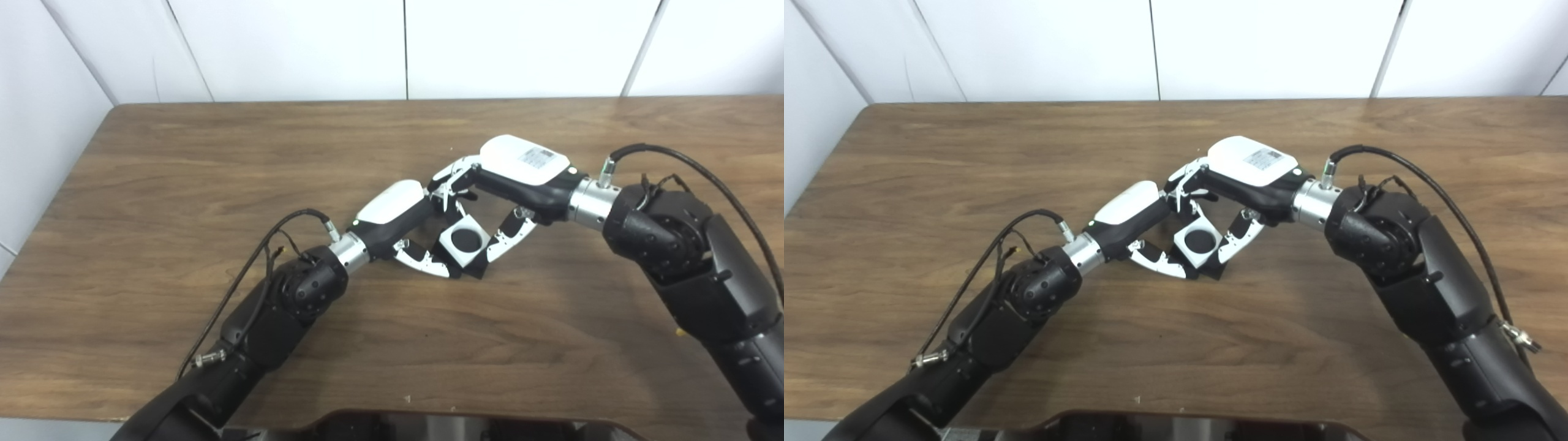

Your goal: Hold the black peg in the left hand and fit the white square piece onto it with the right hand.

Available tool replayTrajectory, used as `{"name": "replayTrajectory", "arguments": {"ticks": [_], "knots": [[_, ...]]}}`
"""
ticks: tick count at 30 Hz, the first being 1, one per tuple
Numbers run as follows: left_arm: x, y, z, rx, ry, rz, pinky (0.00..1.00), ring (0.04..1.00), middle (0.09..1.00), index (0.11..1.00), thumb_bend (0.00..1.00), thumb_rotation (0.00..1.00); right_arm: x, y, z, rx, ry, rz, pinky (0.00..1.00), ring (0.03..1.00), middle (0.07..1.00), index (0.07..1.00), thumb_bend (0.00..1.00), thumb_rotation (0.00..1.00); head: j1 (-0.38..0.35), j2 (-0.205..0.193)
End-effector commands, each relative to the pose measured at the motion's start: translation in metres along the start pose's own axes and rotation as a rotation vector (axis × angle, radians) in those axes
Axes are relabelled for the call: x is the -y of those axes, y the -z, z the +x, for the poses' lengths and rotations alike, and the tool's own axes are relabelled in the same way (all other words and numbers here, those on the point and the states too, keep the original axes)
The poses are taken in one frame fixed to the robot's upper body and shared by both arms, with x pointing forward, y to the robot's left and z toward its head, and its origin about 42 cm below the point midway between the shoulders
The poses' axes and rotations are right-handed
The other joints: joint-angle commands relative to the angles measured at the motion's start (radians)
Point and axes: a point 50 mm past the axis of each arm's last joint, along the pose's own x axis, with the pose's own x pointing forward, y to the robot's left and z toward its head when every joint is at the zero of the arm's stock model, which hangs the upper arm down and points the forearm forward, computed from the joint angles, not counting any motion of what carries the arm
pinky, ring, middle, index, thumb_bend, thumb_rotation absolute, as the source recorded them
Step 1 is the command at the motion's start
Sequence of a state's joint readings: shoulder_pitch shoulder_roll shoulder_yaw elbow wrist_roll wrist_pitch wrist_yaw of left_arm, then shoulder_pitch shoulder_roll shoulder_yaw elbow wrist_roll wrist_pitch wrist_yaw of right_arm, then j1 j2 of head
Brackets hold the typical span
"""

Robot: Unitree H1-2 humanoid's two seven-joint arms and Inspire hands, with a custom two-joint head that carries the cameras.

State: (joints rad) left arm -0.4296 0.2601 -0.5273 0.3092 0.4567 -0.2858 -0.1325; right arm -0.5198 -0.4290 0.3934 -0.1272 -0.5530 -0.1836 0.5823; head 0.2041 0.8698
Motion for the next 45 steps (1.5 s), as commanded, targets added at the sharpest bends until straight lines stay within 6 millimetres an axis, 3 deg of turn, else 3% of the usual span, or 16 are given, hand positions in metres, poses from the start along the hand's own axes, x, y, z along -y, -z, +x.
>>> {"name": "replayTrajectory", "arguments": {"ticks": [1,12,13,14,19,36,45], "knots": [[0.051,0.011,-0.015,-0.13,0.225,-0.006,0.8,0.938,0.881,0.492,0.52,0.07,0.002,-0.003,0.003,0.03,-0.005,-0.023,0.73,0.813,0.784,0.48,0.52,0.14,0.0,0.001],[0.049,0.012,-0.017,-0.133,0.222,-0.003,0.79,0.942,0.882,0.492,0.52,0.07,-0.007,0.007,-0.006,-0.06,-0.11,-0.055,0.76,0.839,0.827,0.496,0.52,0.15,-0.001,0.005],[0.049,0.012,-0.017,-0.133,0.222,-0.002,0.79,0.94,0.881,0.492,0.52,0.07,-0.006,0.008,-0.006,-0.066,-0.116,-0.055,0.76,0.844,0.836,0.619,0.7,0.19,-0.003,0.006],[0.049,0.012,-0.017,-0.133,0.222,-0.003,0.79,0.939,0.88,0.492,0.52,0.07,-0.006,0.008,-0.007,-0.071,-0.12,-0.058,0.76,0.846,0.842,0.672,0.77,0.21,-0.003,0.006],[0.049,0.012,-0.017,-0.135,0.223,-0.001,0.79,0.935,0.877,0.492,0.52,0.07,-0.005,0.01,-0.009,-0.084,-0.13,-0.066,0.76,0.85,0.86,0.775,0.87,0.26,-0.002,0.005],[0.05,0.014,-0.019,-0.135,0.222,-0.004,0.79,0.934,0.875,0.492,0.52,0.07,0.0,0.012,-0.01,-0.103,-0.138,-0.061,0.79,0.87,0.874,0.811,0.9,0.27,-0.008,0.006],[0.051,0.017,-0.023,-0.134,0.217,-0.001,0.77,0.927,0.87,0.492,0.52,0.07,0.016,0.014,-0.012,-0.112,-0.086,-0.083,0.76,0.858,0.87,0.809,0.9,0.26,-0.05,-0.008]]}}
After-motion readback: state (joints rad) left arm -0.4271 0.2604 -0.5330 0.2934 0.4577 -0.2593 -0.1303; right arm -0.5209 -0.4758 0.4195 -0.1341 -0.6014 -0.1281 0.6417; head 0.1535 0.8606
